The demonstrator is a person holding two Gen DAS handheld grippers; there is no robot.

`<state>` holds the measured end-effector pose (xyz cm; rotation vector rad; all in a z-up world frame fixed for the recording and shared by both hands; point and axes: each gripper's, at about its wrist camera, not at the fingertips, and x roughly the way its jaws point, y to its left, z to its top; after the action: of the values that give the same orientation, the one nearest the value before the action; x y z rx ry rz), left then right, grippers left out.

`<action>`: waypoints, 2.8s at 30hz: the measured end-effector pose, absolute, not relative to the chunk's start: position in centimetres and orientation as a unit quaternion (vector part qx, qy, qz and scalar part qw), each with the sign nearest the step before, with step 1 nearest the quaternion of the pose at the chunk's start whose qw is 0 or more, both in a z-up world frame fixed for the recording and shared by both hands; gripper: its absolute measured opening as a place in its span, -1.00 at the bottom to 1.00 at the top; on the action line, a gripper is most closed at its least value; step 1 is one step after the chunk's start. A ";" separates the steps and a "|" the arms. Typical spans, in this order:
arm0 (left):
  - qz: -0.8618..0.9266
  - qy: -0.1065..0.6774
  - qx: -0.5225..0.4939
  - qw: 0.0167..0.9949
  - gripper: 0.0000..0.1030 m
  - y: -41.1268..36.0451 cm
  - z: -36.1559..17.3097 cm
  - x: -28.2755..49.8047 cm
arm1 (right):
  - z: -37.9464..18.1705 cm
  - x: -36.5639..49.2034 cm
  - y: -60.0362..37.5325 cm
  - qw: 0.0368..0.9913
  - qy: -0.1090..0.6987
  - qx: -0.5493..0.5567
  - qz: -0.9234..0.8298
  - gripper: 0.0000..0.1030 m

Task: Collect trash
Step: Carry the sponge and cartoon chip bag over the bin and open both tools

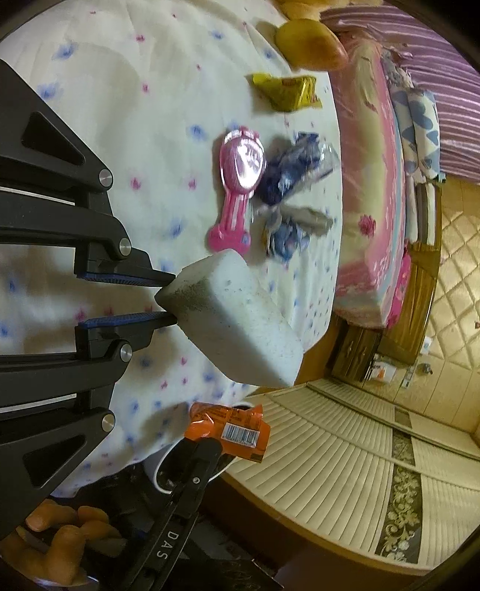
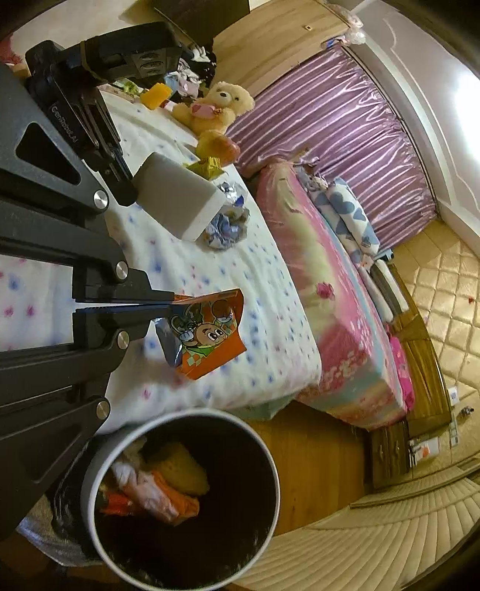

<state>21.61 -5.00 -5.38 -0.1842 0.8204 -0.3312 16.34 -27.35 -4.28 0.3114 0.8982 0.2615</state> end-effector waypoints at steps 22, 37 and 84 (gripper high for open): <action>-0.213 0.399 -0.050 0.891 -0.75 -12.3 -5.4 21.8 | -3.5 13.4 -33.9 0.890 0.416 0.177 0.067 -1.00; -0.227 0.402 -0.027 0.887 -0.75 -16.0 -5.5 22.7 | -3.1 13.1 -36.5 0.893 0.405 0.190 0.046 -1.00; -0.240 0.411 0.020 0.879 -0.74 -23.4 -6.3 27.0 | -4.5 15.6 -41.1 0.884 0.420 0.205 0.013 -1.00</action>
<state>27.00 -23.35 -6.28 0.0412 0.8559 -0.5002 15.63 -41.14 -4.49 0.4256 0.8739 0.0267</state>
